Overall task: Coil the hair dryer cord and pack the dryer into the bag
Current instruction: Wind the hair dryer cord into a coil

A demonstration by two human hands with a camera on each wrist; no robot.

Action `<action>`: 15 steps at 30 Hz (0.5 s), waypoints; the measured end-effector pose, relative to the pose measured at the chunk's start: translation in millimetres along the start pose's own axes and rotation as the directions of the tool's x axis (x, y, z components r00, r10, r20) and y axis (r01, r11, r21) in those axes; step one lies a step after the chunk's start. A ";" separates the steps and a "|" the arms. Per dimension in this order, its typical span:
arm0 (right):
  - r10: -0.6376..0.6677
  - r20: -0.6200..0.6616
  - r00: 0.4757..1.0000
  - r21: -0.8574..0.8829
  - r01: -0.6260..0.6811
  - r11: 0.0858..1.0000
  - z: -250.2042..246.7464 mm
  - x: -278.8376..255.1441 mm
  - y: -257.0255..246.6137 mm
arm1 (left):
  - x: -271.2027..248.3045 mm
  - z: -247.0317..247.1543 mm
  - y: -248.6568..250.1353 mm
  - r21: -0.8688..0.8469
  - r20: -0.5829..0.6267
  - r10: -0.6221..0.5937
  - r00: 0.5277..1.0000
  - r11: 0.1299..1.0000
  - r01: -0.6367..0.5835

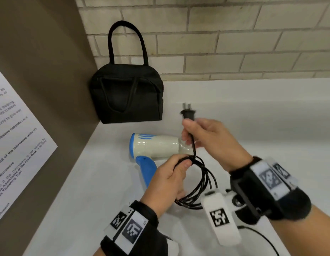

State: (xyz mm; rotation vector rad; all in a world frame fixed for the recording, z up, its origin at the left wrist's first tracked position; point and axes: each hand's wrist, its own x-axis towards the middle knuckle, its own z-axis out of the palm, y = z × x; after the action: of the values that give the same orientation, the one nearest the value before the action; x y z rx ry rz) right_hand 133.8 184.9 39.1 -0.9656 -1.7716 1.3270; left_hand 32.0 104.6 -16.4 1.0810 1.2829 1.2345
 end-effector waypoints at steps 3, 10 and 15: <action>0.325 0.258 0.910 -0.023 -0.330 0.944 3.0 13.0 13.7 | -4.3 -1.1 0.7 0.023 0.043 -0.004 0.999 1.000 0.003; 0.405 0.340 0.849 0.066 -0.451 0.890 6.7 -1.8 36.9 | -1.5 -11.5 1.4 0.046 -0.125 0.029 0.992 0.999 -0.023; 0.210 0.348 0.914 0.020 -0.231 0.973 6.1 -29.8 35.8 | 6.0 -18.4 2.5 -0.072 -0.260 -0.038 0.965 0.997 0.020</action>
State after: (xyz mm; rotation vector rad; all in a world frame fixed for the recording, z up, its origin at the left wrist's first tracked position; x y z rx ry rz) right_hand 147.6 163.0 0.0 -0.9662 -1.9050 1.7746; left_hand 13.1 109.1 -15.0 0.8672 1.4373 1.4235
